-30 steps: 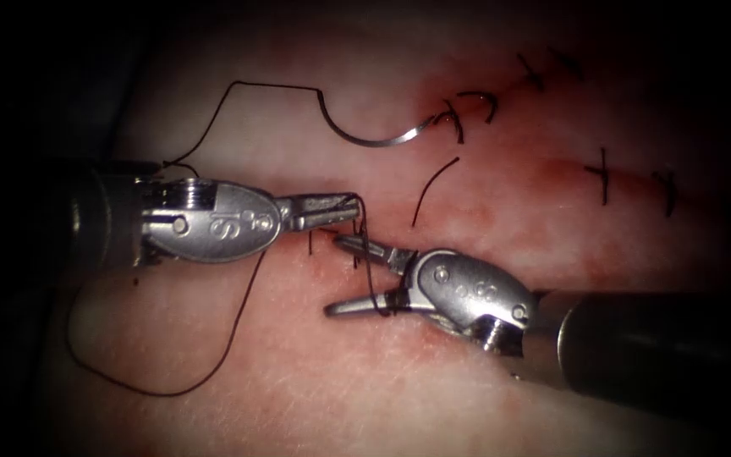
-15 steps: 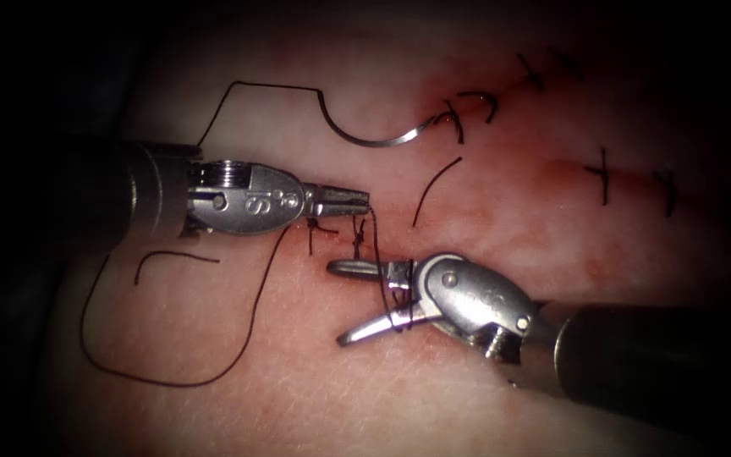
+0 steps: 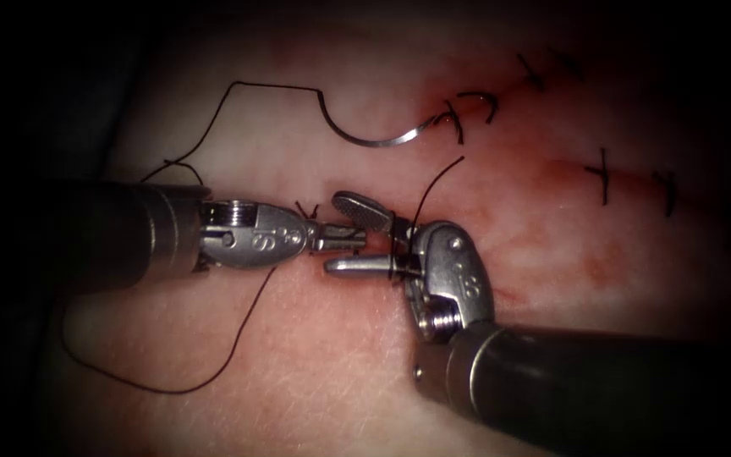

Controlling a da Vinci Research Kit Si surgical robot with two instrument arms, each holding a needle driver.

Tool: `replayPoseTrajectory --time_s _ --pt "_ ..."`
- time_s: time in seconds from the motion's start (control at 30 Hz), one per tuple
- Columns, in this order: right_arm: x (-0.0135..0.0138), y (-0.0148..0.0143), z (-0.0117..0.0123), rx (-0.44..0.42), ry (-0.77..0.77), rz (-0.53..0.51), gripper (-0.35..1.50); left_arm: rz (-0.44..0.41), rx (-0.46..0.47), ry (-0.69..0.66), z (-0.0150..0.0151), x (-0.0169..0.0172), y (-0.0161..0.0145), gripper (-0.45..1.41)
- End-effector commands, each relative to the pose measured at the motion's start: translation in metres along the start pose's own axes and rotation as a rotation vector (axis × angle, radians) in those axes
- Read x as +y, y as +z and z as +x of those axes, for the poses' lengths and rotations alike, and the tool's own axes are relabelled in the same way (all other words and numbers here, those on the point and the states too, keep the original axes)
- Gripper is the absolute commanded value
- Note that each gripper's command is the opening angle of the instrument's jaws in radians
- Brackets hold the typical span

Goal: Wound Closure
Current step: Wrap the suture two times counter clockwise around the right gripper, then grasp the suture tail with the right tool.

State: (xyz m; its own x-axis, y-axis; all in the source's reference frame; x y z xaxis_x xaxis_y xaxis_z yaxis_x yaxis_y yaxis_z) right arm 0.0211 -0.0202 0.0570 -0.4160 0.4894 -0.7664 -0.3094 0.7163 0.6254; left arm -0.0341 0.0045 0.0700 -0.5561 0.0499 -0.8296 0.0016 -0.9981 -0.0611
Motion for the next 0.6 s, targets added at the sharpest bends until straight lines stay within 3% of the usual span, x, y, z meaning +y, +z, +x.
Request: replayPoseTrajectory --time_s 0.03,0.13,0.17,0.2,0.23,0.4,0.5,0.53,0.6 --pt "0.0004 -0.0001 -0.0006 0.0 0.006 -0.004 0.52 -0.001 0.005 0.001 -0.0003 0.0004 0.0009 -0.45" --pt "0.0007 -0.0009 -0.0002 -0.019 0.001 -0.01 0.39 -0.001 0.011 -0.008 -0.0001 0.0012 0.0009 -0.45" --pt "0.0006 -0.0012 -0.0002 -0.032 -0.007 -0.045 0.39 -0.001 0.012 -0.006 0.0 0.0014 0.0009 -0.45" --pt "0.0004 -0.0018 -0.0003 -0.074 -0.042 -0.166 0.52 0.001 0.011 -0.004 0.0007 0.0021 0.0007 -0.45" --pt "0.0003 -0.002 -0.0003 -0.101 -0.042 -0.208 0.57 0.001 0.011 -0.004 0.0009 0.0023 0.0007 -0.45" --pt "-0.0002 -0.0026 -0.0008 -0.198 -0.019 -0.319 0.51 0.006 0.009 -0.005 0.0022 0.003 0.0008 -0.45" --pt "-0.0006 -0.0029 -0.0014 -0.224 0.035 -0.407 0.71 0.026 0.008 -0.009 0.0034 0.0034 0.0016 -0.45" --pt "-0.0007 -0.0028 -0.0016 -0.234 0.038 -0.438 0.86 0.031 0.006 -0.012 0.0037 0.0032 0.0022 -0.45" --pt "-0.0006 -0.0028 -0.0016 -0.236 0.044 -0.451 0.91 0.036 0.006 -0.015 0.0039 0.0031 0.0025 -0.45"
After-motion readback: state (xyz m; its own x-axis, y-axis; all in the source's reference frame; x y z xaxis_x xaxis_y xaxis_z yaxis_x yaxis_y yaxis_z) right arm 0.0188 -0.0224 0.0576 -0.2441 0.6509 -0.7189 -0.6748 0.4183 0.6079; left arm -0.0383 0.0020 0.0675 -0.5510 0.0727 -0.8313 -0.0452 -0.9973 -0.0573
